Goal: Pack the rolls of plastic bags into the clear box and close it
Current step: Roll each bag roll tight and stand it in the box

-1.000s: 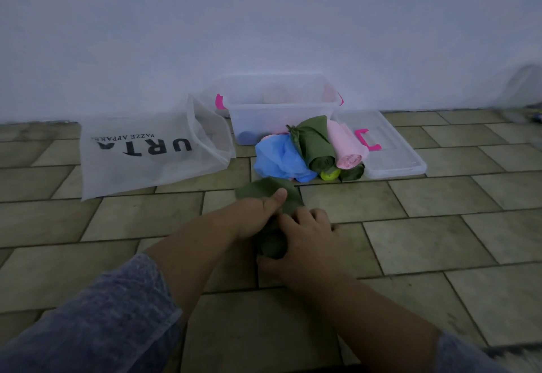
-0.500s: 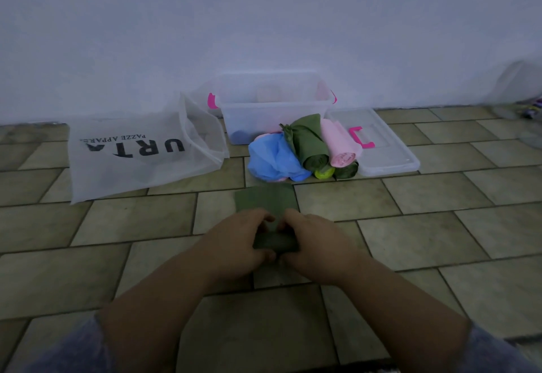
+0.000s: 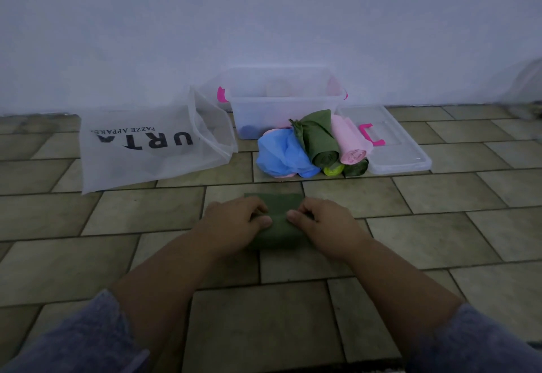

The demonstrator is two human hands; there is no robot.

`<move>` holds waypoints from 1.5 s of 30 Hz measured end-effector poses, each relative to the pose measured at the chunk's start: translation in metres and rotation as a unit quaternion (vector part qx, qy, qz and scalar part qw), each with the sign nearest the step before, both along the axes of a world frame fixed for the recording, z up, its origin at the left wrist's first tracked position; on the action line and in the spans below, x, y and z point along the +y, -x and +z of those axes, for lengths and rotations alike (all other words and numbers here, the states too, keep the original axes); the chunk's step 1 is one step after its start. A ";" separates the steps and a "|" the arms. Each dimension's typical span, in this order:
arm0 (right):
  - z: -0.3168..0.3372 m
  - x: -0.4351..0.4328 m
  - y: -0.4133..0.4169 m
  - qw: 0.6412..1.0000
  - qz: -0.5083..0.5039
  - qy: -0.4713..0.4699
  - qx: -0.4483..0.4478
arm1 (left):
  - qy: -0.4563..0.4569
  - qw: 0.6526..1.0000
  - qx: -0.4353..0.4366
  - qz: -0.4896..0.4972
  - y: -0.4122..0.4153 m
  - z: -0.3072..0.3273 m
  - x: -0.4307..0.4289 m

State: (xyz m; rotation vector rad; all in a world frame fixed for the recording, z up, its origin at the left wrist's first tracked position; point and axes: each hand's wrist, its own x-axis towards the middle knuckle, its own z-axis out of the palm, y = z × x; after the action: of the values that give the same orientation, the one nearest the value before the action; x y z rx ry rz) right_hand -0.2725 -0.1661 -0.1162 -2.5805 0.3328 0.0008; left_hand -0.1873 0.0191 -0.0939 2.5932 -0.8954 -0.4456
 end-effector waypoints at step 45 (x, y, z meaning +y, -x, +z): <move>0.043 -0.008 -0.024 0.841 -0.014 -0.520 0.149 | 0.511 0.722 0.370 0.283 -0.004 0.005 -0.053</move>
State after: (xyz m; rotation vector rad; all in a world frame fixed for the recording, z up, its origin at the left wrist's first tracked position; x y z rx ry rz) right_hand -0.2486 -0.1742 -0.0735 -1.4756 0.3487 0.4510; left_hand -0.1832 -0.0339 -0.0888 1.3113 0.0374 -0.5227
